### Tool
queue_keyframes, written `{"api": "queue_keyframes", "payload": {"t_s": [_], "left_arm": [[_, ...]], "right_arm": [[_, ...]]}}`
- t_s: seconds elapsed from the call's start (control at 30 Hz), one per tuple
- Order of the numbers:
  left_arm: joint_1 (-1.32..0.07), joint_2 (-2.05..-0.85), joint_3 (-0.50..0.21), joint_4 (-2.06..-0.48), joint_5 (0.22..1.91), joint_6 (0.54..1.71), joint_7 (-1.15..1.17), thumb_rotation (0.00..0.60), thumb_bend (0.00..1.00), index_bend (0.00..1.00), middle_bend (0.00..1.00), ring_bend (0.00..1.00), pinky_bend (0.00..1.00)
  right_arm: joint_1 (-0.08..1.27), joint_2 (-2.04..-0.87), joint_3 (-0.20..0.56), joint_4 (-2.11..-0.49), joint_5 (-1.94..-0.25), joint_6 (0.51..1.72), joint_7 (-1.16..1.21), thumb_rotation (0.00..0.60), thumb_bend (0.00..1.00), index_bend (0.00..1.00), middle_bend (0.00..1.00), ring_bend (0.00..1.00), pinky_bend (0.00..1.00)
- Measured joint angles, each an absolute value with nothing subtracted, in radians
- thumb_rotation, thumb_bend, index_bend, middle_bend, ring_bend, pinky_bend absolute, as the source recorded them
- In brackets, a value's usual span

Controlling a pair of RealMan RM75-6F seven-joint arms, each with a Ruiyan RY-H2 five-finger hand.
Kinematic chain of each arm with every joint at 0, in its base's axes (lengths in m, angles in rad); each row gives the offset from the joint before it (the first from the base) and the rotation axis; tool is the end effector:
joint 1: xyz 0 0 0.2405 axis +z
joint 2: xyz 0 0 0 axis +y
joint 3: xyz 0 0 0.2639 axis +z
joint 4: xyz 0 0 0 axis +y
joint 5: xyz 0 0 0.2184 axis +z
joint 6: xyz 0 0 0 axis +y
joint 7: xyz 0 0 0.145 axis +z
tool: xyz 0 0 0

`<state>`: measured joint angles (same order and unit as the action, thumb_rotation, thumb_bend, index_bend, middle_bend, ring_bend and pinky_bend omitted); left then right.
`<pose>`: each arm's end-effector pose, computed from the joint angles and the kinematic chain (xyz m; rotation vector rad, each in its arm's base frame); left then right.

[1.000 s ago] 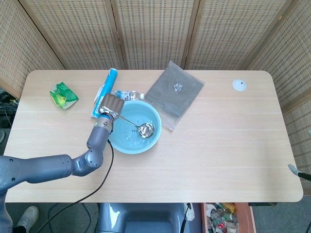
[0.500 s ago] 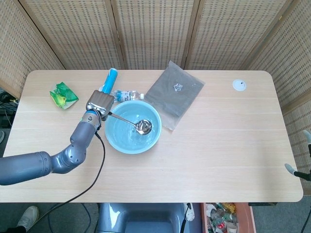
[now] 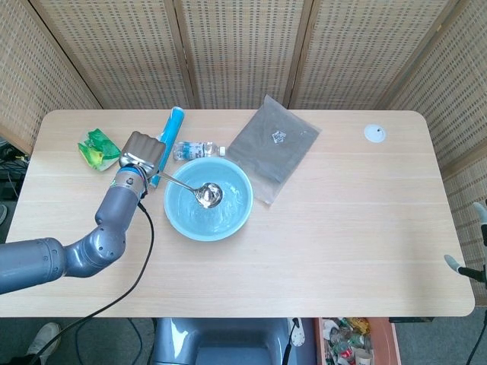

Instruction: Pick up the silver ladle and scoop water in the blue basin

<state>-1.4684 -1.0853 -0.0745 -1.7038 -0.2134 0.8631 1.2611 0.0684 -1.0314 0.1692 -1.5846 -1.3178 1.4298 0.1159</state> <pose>-0.0444 0.4406 0.1066 -1.8359 -0.6425 -0.1608 -0.3506 -0.2017 0.2105 1.1612 -0.9304 0.8827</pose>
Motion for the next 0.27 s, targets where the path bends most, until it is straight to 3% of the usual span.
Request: {"api": "queue_keyframes", "payload": {"t_s": [0.27], "left_arm": [[-1.487, -1.038, -0.068, -1.747, -0.213, 0.863, 1.234, 0.6, 0.64, 0.99, 0.97, 0.99, 1.0]], "right_arm": [[0.07, -1.03, 0.169, -1.593, -1.32, 1.433, 0.109, 0.6, 0.0, 0.0, 0.0, 0.0, 0.0]]}}
